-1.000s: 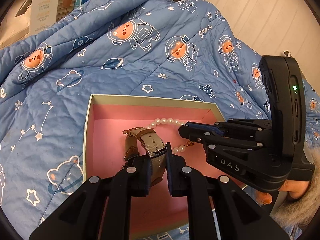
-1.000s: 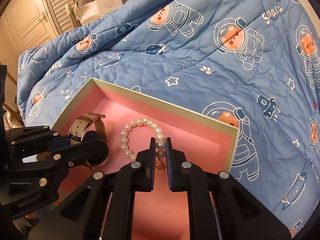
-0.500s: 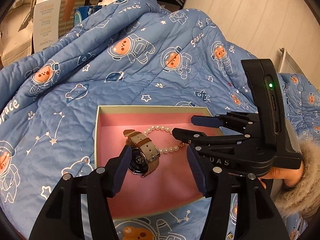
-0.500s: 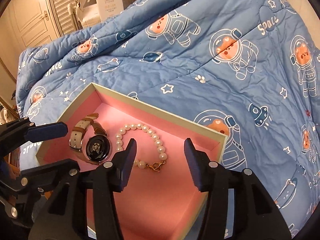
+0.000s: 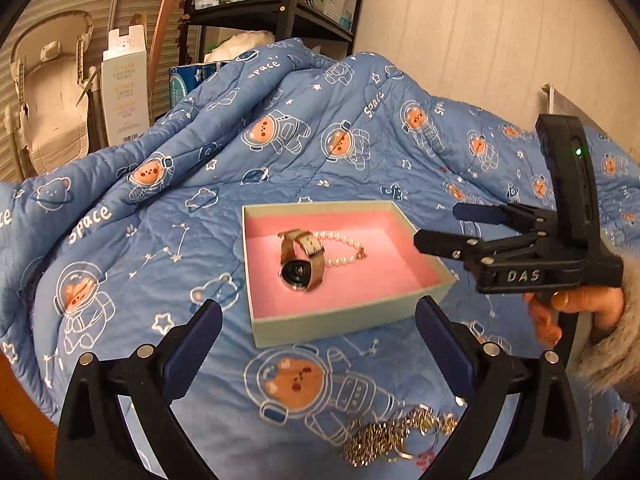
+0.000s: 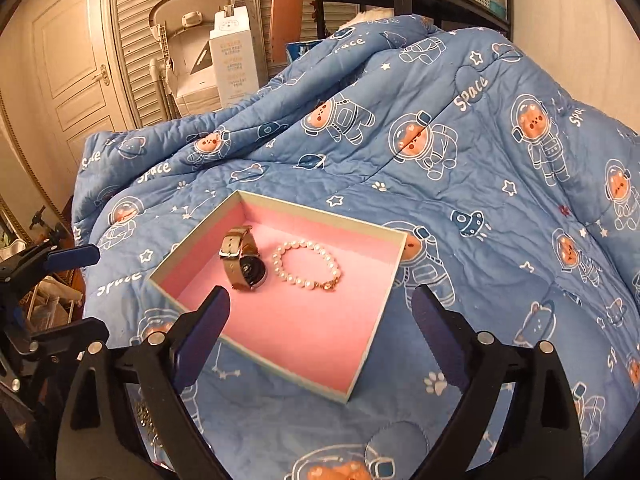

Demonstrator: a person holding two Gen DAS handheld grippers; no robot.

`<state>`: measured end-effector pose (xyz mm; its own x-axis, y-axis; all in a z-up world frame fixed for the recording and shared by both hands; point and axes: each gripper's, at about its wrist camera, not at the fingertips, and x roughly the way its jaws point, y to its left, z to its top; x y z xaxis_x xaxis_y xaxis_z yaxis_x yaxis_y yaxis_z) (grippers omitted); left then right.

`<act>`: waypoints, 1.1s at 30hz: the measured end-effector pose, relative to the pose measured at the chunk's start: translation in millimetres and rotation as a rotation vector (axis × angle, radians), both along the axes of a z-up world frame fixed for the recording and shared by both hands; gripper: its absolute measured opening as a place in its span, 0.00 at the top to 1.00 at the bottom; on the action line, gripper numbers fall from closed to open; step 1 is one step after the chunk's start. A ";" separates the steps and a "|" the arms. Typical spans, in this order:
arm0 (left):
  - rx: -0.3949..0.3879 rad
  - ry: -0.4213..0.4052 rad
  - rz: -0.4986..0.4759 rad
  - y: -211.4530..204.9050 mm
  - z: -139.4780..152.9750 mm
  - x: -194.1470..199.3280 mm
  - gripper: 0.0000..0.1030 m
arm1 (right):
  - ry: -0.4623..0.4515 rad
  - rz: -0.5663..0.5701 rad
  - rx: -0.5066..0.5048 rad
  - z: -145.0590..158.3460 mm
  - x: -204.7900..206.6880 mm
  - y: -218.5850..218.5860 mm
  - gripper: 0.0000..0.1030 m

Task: Organize jewelry
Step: 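Lift both tools out of the box and move to the gold chains, then grasp the gold bangle with the left tool while the right tool grasps a gold charm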

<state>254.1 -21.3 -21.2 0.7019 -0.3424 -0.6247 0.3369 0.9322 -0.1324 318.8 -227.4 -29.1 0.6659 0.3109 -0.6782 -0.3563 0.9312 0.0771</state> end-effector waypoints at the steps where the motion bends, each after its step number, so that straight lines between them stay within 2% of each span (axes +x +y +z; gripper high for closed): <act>1: 0.005 -0.002 -0.002 1.4 -3.4 -9.9 0.08 | -0.002 0.000 0.001 -0.7 -10.2 -2.2 0.12; 7: 0.001 0.013 0.011 8.0 -21.7 -62.0 0.08 | -0.008 0.013 0.001 -11.4 -70.4 -15.1 0.12; 11: 0.023 0.036 0.010 5.6 -36.6 -87.4 0.08 | 0.015 0.042 0.014 -21.6 -107.8 -16.6 0.12; 13: 0.009 0.050 0.016 5.3 -42.6 -95.9 0.08 | 0.029 0.057 0.026 -26.6 -124.1 -14.6 0.12; 17: -0.045 0.085 0.038 8.1 -52.8 -106.6 0.08 | 0.053 0.073 0.019 -38.1 -145.0 -9.2 0.21; 18: -0.049 0.088 0.039 7.5 -54.2 -108.3 0.09 | 0.063 0.065 0.021 -41.4 -147.5 -9.5 0.26; 20: -0.046 0.092 0.035 4.1 -55.9 -110.8 0.13 | 0.092 0.044 0.028 -49.4 -147.6 -12.1 0.33; 24: -0.033 0.099 0.013 -5.0 -60.0 -112.9 0.27 | 0.124 0.020 -0.011 -63.0 -141.1 -14.0 0.50; 28: -0.025 0.127 -0.023 -16.1 -68.1 -112.0 0.38 | 0.143 0.019 -0.028 -72.8 -134.3 -10.5 0.53; 30: -0.015 0.138 -0.037 -22.0 -72.2 -111.1 0.44 | 0.152 0.030 -0.033 -76.8 -131.7 -7.2 0.60; 33: 0.007 0.152 -0.053 -29.4 -76.9 -108.7 0.51 | 0.166 0.047 -0.049 -83.1 -128.5 -0.9 0.64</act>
<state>145.5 -50.7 -98.1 0.5802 -0.3717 -0.7247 0.3624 0.9147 -0.1790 190.3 -228.3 -112.2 0.5294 0.3031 -0.7924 -0.3856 0.9179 0.0935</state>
